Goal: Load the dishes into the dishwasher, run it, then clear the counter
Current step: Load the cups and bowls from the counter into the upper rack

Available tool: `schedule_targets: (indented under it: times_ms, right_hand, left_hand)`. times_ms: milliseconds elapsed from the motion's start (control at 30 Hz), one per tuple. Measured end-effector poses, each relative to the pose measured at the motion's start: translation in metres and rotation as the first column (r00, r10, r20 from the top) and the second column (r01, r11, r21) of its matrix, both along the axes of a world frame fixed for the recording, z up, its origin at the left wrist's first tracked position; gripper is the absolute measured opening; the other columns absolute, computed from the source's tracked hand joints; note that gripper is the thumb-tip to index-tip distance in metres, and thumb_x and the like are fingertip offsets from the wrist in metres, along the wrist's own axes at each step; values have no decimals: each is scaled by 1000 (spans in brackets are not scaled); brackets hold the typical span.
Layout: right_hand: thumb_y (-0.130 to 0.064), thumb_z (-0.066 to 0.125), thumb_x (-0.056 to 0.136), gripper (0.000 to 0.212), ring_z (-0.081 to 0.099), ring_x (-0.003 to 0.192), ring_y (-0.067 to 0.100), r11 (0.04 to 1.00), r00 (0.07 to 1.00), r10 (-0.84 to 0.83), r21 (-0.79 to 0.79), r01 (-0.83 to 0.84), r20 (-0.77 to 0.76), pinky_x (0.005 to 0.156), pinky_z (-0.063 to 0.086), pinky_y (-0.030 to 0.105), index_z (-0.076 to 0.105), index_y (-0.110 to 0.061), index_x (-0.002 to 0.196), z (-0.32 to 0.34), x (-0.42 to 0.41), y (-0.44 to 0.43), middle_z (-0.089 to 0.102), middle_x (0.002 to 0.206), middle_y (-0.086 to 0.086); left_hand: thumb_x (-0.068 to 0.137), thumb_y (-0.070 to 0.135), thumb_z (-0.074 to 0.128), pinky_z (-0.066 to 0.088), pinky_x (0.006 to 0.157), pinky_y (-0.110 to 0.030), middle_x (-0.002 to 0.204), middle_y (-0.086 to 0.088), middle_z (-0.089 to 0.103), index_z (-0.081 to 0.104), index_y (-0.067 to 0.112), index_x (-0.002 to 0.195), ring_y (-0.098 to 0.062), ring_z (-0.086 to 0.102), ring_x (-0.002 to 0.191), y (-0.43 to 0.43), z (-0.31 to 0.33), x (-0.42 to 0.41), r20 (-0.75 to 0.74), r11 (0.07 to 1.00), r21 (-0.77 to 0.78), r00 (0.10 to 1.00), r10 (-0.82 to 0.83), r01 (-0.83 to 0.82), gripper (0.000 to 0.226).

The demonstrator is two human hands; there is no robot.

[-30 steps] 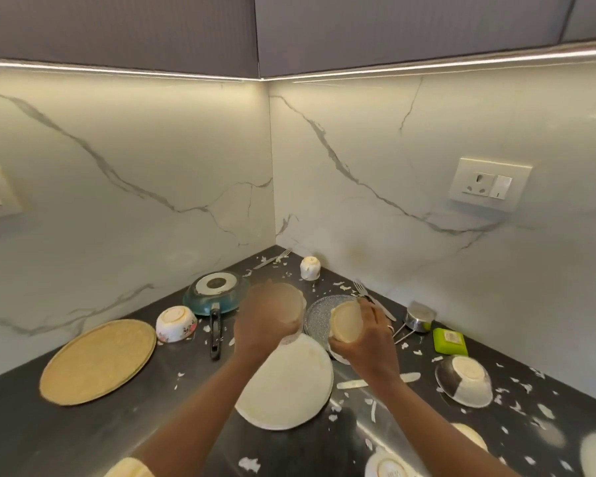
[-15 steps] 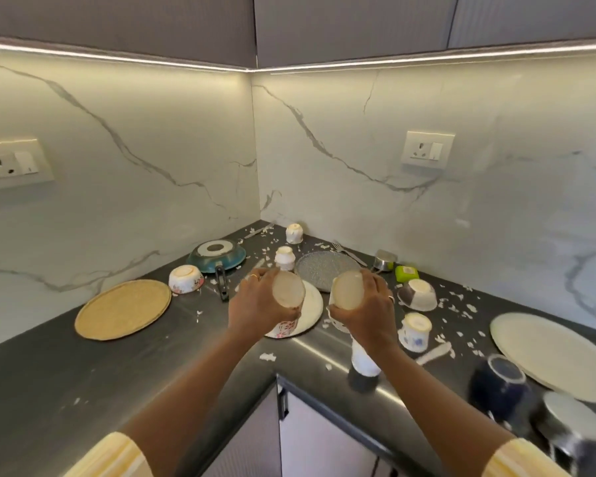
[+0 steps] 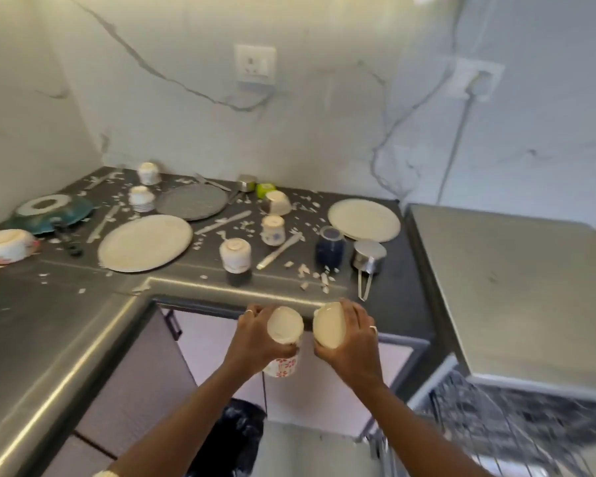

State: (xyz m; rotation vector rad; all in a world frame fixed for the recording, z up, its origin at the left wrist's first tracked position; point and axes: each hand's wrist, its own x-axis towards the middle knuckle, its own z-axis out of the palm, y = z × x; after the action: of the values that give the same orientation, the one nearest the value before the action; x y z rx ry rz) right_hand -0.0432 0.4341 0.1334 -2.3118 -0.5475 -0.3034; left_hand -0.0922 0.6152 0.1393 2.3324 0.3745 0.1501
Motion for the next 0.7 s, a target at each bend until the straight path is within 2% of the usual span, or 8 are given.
schedule_targets:
  times_ms: [133,300,467,567,700]
  right_hand:
    - [-32,90,49,90,58,103,38,980,979,-189,-68,184,-76,82,52,43,52,0,123,-41,-9,-103,58,117,19]
    - [-27,92,48,95,52,107,38,914,904,-404,-112,391,-139,81,52,47,47,0,127,-75,-28,-208,52,123,19]
    - [-23,93,44,92,56,100,42,832,822,-543,-241,500,-170,75,54,50,51,6,120,-107,-45,-294,55,116,24]
    - [-20,92,46,90,54,102,43,787,757,-614,-247,566,-222,75,53,55,50,8,121,-124,-48,-331,54,117,26]
    - [-21,91,51,89,53,106,40,760,720,-649,-243,602,-244,79,53,54,48,8,123,-145,-47,-360,53,118,25]
  left_hand:
    - [55,39,87,32,92,-21,127,-1,39,41,22,136,-15,40,114,-82,-37,19,-35,975,-76,977,-210,207,94]
    - [54,37,88,30,90,-14,126,-3,39,41,21,135,-16,42,114,-181,-69,42,-50,917,-112,920,-389,382,95]
    - [56,46,84,36,96,-19,131,4,28,33,27,139,-14,35,119,-269,-98,55,-92,785,-120,780,-619,608,100]
    - [57,46,83,34,103,-28,138,-3,27,30,28,141,-19,32,125,-311,-114,68,-108,711,-54,704,-702,701,101]
    - [58,43,84,35,107,-40,140,-8,29,27,26,142,-25,32,129,-355,-138,92,-180,625,26,618,-765,780,103]
